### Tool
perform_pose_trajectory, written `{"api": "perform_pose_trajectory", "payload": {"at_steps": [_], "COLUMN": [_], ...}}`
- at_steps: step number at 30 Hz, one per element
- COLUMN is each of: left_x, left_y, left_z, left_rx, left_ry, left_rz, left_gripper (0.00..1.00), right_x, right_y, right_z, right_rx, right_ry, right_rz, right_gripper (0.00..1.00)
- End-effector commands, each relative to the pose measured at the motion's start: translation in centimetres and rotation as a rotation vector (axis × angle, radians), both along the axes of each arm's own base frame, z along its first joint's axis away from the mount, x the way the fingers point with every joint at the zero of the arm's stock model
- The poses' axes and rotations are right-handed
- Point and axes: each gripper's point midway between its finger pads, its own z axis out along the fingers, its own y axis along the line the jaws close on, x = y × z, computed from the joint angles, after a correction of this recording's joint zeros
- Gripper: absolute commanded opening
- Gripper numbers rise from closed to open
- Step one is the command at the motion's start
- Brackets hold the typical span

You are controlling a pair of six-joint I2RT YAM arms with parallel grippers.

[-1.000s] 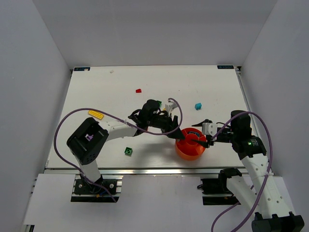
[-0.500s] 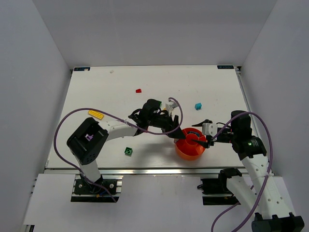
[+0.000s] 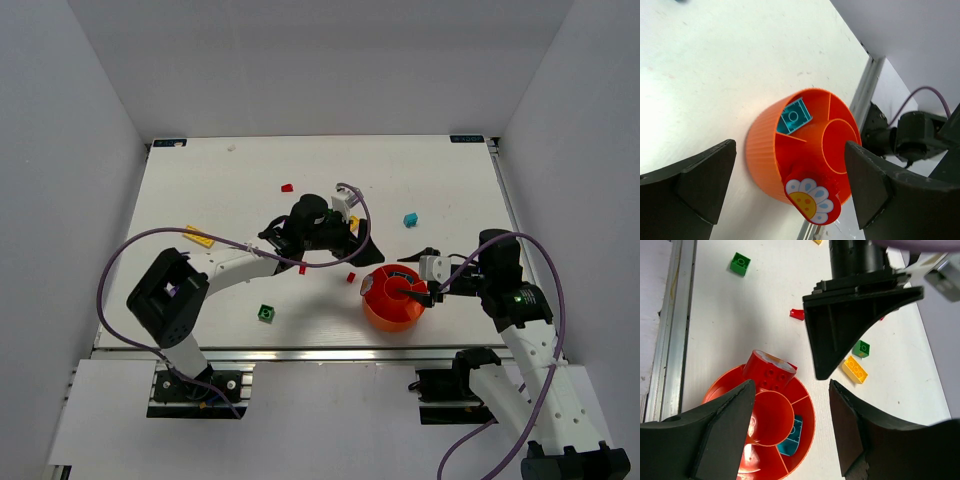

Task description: Sort the legos into containers by color

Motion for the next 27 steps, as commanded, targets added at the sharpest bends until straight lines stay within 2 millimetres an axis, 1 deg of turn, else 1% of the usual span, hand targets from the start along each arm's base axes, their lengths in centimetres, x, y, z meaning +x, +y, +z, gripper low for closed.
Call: {"api": "perform_pose_trajectory", "payload": {"at_steps": [1,2,3,5,7,8,9,11,12,13,14,15,16,17,19,22,26,27], "left_x": [1.8,1.8,1.7,1.4,0.7,0.2,-0.1,-1.0,-1.3,-1.5,-2.0,-2.6,-2.8,-3.7,-4.3,-4.3,-4.1,-4.1], "left_y": [0.8,1.0,1.2,1.6,1.7,1.9,2.0,2.4,2.7,2.9,3.3,3.2,3.4,3.4,3.6,4.0,3.6,3.4], "left_z": [4.8,4.9,5.6,5.7,6.1,5.7,5.6,4.8,4.2,4.0,3.5,3.2,3.0,2.7,2.5,1.8,1.2,0.5], "left_rx": [-0.039,-0.037,-0.045,-0.031,-0.024,-0.003,0.005,0.03,0.055,0.067,0.093,0.108,0.12,0.135,0.139,0.166,0.16,0.168], "left_ry": [-0.12,-0.123,-0.134,-0.142,-0.154,-0.138,-0.137,-0.115,-0.099,-0.098,-0.078,-0.071,-0.07,-0.067,-0.051,-0.049,-0.042,-0.027], "left_rz": [0.102,0.107,0.108,0.101,0.064,0.046,0.032,-0.005,-0.01,-0.021,-0.034,-0.048,-0.058,-0.093,-0.113,-0.108,-0.113,-0.119], "left_gripper": [0.98,0.98,0.98,0.96,0.89,0.82,0.61,0.42,0.26,0.23,0.22,0.21,0.23,0.26,0.31,0.34,0.33,0.32], "right_x": [-0.3,-0.3,-0.3,-0.3,-0.3,-0.4,-0.3,-0.3,-0.3,-0.3,-0.2,-0.3,-0.3,-0.3,-0.3,-0.2,-0.2,-0.1], "right_y": [0.1,0.1,0.1,0.1,0.0,0.1,0.1,0.1,0.1,0.0,0.0,0.0,0.0,0.0,0.0,0.0,0.0,-0.1], "right_z": [0.0,0.0,0.1,0.0,0.0,-0.1,-0.1,-0.2,-0.2,-0.2,-0.2,-0.2,-0.2,-0.2,-0.3,-0.2,-0.2,-0.3], "right_rx": [0.017,0.016,0.016,0.016,0.016,0.016,0.016,0.017,0.018,0.018,0.018,0.018,0.018,0.017,0.02,0.028,0.029,0.028], "right_ry": [0.007,0.005,0.005,0.005,0.006,0.009,0.009,0.013,0.01,0.01,0.013,0.011,0.013,0.013,0.014,0.018,0.022,0.022], "right_rz": [0.007,0.008,0.006,0.004,0.001,0.004,0.003,0.002,0.0,-0.005,-0.007,-0.005,-0.004,-0.006,-0.003,-0.006,-0.008,-0.01], "right_gripper": [0.66,0.66,0.66,0.66,0.66,0.66,0.66,0.66,0.66,0.66,0.66,0.66,0.66,0.66,0.66,0.66,0.66,0.66]}}
